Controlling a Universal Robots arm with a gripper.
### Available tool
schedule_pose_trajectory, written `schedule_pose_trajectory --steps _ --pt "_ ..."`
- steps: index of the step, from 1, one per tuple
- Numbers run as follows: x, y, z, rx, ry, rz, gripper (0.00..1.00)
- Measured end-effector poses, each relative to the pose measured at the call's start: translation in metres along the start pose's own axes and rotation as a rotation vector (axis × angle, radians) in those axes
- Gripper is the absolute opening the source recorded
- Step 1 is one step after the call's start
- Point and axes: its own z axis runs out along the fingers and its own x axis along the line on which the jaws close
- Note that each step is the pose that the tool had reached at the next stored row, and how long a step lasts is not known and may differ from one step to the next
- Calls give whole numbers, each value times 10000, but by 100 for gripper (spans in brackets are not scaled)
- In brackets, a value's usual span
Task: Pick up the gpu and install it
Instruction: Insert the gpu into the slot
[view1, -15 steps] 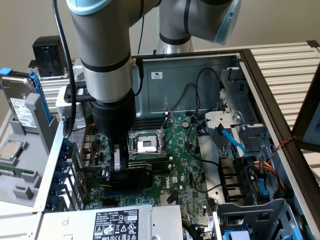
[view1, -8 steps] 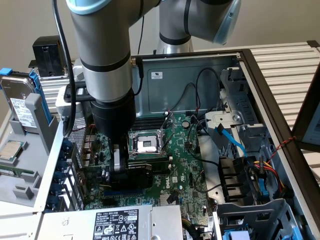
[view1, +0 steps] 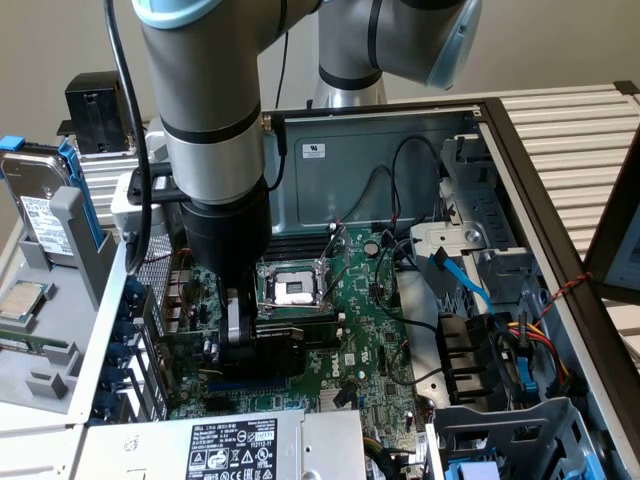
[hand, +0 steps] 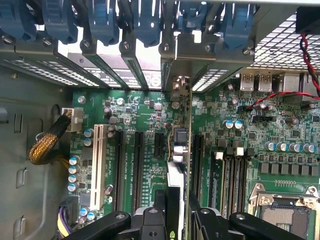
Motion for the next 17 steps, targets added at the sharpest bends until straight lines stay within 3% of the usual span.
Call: schedule_pose_trajectory --steps 17 --pt "1 0 1 7 7 -83 27"
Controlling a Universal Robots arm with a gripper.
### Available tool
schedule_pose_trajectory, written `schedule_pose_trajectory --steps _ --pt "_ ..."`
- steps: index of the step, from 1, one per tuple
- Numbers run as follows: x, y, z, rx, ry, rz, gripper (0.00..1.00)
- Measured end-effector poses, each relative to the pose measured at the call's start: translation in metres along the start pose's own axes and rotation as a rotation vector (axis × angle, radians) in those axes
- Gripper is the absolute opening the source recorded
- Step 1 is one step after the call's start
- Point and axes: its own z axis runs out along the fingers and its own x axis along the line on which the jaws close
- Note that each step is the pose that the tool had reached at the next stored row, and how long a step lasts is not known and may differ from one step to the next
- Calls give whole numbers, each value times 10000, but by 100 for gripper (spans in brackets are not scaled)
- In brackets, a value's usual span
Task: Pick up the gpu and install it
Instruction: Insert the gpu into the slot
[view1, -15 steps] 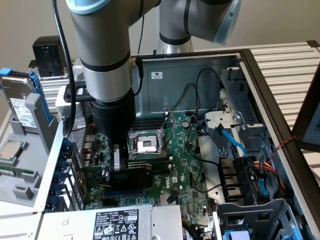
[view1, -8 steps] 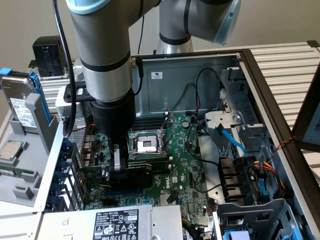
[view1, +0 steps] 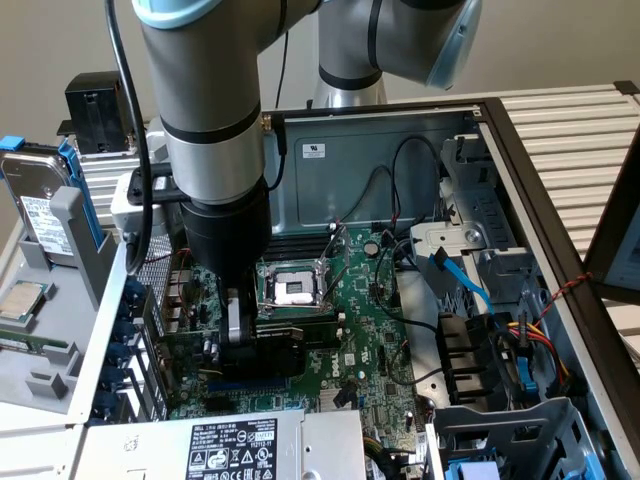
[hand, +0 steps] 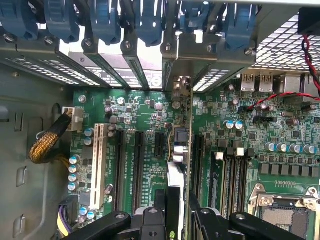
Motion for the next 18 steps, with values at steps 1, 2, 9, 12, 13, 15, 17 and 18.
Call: schedule_pose_trajectory --steps 1,2,9,12,13,15,17,18 --pt "0 0 1 0 -1 0 27" --pt "-1 0 1 1 -1 0 27" --pt "-1 0 2 2 12 0 27" --pt "-1 -1 2 1 18 0 27" --pt "-1 0 2 1 19 0 27" --pt "-1 0 2 1 20 0 27" --pt "-1 0 3 1 21 0 27" --pt "0 0 3 1 22 0 27"
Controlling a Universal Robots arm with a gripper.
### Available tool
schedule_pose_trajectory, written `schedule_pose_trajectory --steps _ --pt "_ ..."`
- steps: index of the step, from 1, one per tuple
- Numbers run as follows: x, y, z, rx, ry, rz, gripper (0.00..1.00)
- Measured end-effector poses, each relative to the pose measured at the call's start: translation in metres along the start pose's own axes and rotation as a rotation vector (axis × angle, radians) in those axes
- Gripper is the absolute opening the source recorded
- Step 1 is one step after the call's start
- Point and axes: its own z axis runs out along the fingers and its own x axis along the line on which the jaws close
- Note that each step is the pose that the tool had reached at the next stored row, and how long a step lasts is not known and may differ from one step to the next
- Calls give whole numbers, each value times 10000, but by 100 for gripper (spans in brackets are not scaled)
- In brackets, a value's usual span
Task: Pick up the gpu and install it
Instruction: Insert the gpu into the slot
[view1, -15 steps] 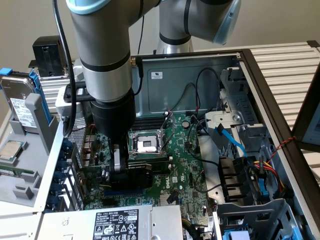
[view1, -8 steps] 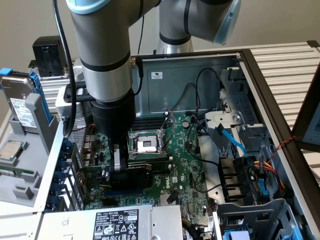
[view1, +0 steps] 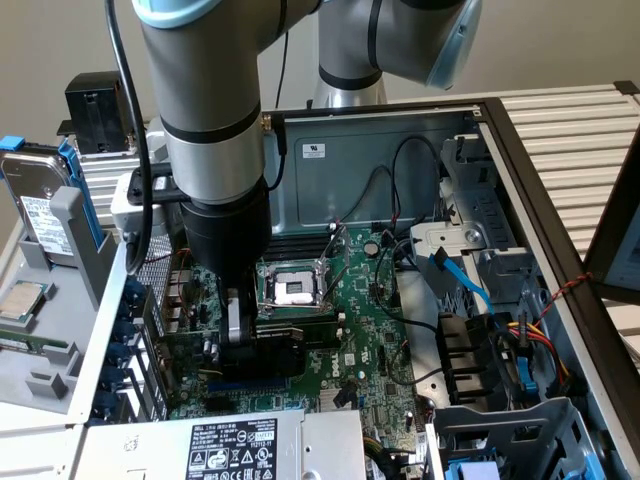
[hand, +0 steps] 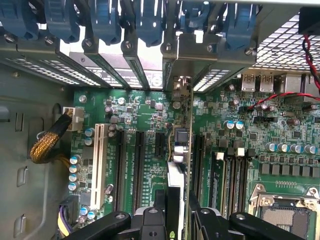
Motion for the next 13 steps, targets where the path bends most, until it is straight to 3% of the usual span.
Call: schedule_pose_trajectory --steps 13 --pt "0 1 1 0 14 -3 27"
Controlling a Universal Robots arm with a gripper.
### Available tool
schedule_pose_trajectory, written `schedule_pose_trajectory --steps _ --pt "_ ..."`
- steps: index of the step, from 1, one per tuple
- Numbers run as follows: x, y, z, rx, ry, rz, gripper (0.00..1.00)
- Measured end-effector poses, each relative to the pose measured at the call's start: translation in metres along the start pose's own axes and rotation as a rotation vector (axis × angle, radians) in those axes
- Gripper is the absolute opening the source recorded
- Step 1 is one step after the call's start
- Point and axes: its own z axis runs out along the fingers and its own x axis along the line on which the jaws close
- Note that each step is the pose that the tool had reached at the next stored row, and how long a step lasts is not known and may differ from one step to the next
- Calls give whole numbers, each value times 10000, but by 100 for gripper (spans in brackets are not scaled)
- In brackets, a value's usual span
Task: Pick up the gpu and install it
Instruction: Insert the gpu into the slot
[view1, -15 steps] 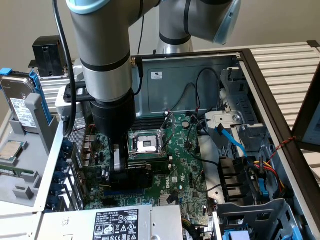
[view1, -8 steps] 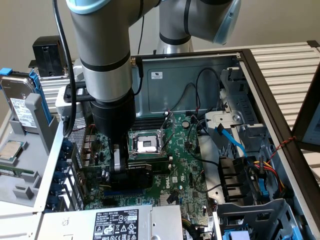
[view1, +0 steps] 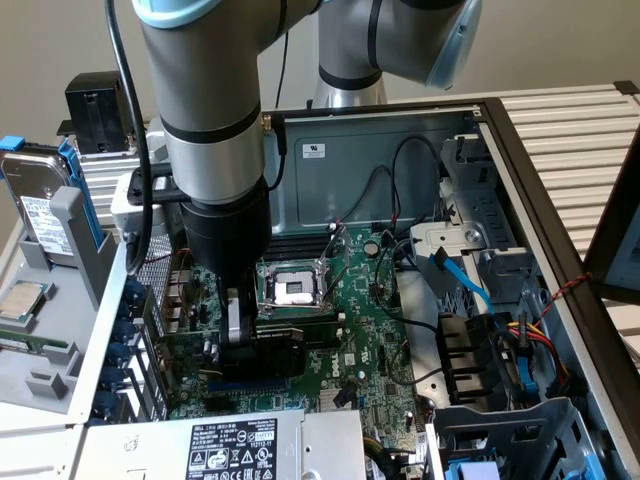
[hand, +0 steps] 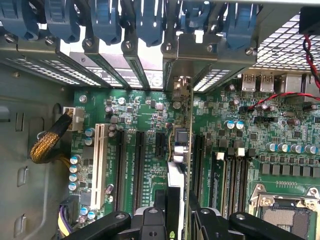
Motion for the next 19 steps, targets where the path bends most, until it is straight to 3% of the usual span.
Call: schedule_pose_trajectory --steps 19 --pt "-1 10 9 16 -2 0 27"
